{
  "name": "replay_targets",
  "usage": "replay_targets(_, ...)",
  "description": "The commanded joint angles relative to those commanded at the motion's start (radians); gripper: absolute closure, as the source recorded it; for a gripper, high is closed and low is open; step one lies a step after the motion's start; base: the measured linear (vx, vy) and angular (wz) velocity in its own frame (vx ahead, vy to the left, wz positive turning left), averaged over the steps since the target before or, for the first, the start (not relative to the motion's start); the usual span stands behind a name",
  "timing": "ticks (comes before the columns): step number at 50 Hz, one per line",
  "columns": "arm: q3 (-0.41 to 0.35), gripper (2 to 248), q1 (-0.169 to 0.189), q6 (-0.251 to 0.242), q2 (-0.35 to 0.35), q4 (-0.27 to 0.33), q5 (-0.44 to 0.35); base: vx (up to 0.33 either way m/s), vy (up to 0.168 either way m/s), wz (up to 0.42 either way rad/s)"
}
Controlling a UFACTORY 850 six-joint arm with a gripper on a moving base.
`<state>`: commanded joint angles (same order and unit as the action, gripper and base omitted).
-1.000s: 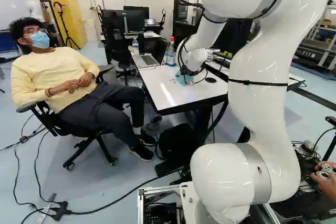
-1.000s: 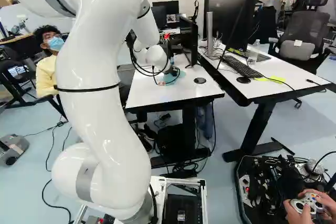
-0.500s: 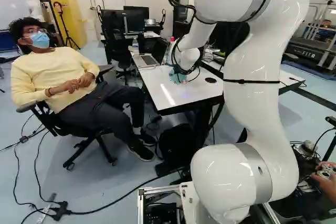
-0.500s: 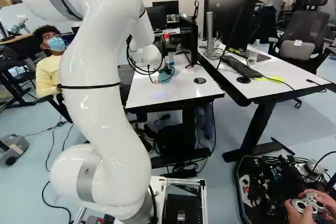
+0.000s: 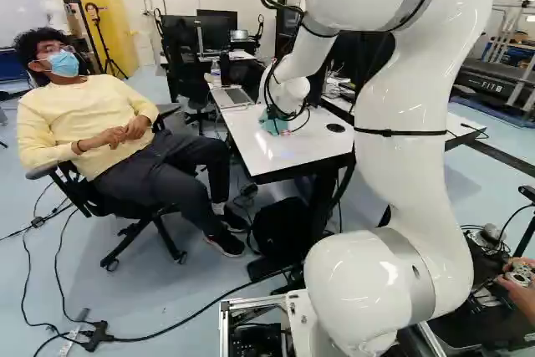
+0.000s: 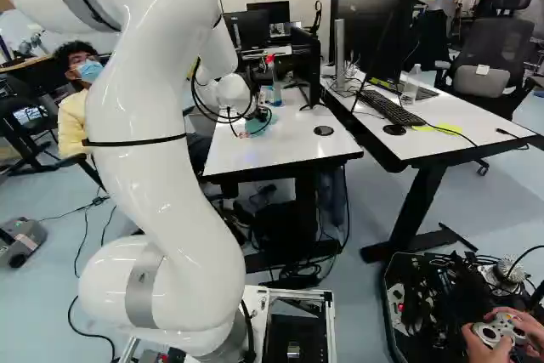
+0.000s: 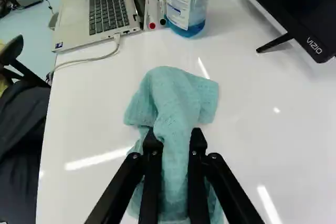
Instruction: Clean the table with the green towel
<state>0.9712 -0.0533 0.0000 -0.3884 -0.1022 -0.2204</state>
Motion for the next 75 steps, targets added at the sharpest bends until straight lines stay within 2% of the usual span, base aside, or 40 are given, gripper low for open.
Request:
replay_targets(14, -0.06, 196, -0.032, 0.0, 0.048, 0.0, 0.0, 0.0, 0.0, 0.0)
replay_targets(23, -0.106, 196, -0.034, 0.0, 0.085, 0.0, 0.0, 0.0, 0.0, 0.0)
replay_targets(37, -0.158, 196, -0.002, 0.0, 0.128, 0.0, 0.0, 0.0, 0.0, 0.0)
replay_targets(49, -0.171, 196, 0.036, 0.0, 0.139, 0.0, 0.0, 0.0, 0.0, 0.0)
replay_targets(66, -0.118, 196, 0.084, 0.0, 0.095, 0.0, 0.0, 0.0, 0.0, 0.0)
replay_targets(75, -0.073, 196, 0.092, 0.0, 0.058, 0.0, 0.0, 0.0, 0.0, 0.0)
